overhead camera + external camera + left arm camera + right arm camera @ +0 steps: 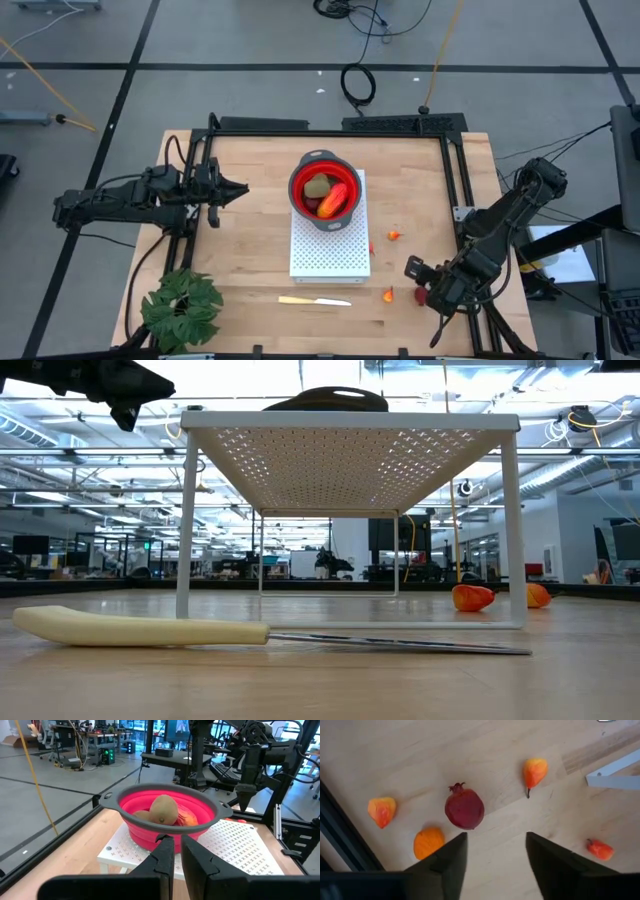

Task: Pick & Place Fruit
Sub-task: Put the pomegranate into the red strainer bowl on the shelf

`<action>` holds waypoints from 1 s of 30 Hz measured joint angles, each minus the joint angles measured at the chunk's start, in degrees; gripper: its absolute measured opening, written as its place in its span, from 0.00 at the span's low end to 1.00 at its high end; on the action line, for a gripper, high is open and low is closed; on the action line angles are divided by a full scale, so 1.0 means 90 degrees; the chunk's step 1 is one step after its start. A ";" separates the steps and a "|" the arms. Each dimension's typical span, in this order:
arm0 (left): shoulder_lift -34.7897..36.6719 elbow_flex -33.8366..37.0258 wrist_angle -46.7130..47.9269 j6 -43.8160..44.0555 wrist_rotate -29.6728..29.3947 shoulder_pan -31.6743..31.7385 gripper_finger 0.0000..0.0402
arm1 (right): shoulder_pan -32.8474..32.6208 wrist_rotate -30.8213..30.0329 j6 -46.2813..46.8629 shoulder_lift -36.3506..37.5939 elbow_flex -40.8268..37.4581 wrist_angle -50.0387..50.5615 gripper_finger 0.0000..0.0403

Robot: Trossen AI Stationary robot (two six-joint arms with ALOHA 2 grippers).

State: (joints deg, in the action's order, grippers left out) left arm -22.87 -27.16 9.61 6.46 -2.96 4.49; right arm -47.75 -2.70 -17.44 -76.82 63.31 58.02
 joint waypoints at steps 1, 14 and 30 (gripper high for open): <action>0.0000 0.0000 0.0000 0.0000 0.0000 0.0002 0.08 | 0.0000 0.0002 -0.0026 0.0000 0.0000 0.0000 0.51; 0.0000 0.0000 0.0000 -0.0002 0.0002 0.0000 0.08 | 0.0002 0.0318 -0.0803 -0.0002 -0.1041 -0.1317 0.63; 0.0000 0.0000 0.0000 -0.0001 0.0002 0.0000 0.08 | 0.0002 0.0831 -0.0812 -0.0002 -0.1994 -0.2621 0.63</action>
State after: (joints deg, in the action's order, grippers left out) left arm -22.87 -27.16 9.61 6.45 -2.94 4.50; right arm -47.72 4.78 -24.75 -76.84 45.36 34.43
